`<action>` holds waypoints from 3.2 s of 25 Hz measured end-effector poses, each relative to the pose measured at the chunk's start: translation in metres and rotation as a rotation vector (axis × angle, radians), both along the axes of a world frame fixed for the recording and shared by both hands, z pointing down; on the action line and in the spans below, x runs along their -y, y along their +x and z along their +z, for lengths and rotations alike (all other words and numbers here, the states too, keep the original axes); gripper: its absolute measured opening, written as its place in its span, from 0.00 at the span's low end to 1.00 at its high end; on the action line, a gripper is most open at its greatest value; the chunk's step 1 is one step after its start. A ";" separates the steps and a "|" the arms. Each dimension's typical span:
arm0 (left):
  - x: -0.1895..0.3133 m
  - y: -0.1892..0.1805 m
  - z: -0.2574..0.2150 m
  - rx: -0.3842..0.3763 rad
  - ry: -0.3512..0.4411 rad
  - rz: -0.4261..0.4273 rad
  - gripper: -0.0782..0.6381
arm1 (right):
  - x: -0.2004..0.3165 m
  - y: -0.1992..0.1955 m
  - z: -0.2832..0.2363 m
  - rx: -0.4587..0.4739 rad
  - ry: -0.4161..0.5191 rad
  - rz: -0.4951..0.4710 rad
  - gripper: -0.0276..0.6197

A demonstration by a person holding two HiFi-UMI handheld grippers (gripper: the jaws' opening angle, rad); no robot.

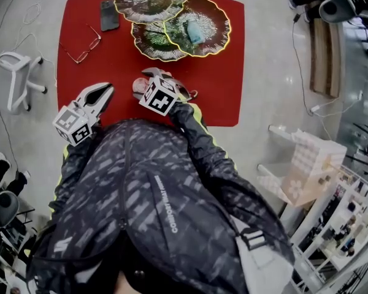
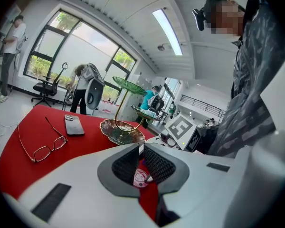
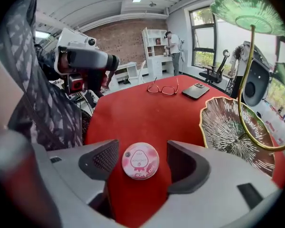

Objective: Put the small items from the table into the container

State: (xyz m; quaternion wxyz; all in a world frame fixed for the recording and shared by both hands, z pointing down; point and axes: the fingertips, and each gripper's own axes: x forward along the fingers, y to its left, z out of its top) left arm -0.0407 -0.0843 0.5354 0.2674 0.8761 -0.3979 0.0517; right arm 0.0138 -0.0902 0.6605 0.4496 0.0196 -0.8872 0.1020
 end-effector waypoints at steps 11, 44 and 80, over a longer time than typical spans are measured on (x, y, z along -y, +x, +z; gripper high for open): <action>-0.003 -0.008 0.003 0.005 -0.021 -0.016 0.15 | -0.005 -0.001 0.030 -0.070 -0.014 -0.044 0.51; 0.011 -0.008 -0.017 0.017 0.030 0.011 0.15 | -0.016 0.010 0.032 -0.054 -0.046 0.038 0.51; 0.041 0.014 -0.057 -0.024 0.134 0.053 0.15 | 0.058 0.003 -0.172 0.152 0.188 0.243 0.51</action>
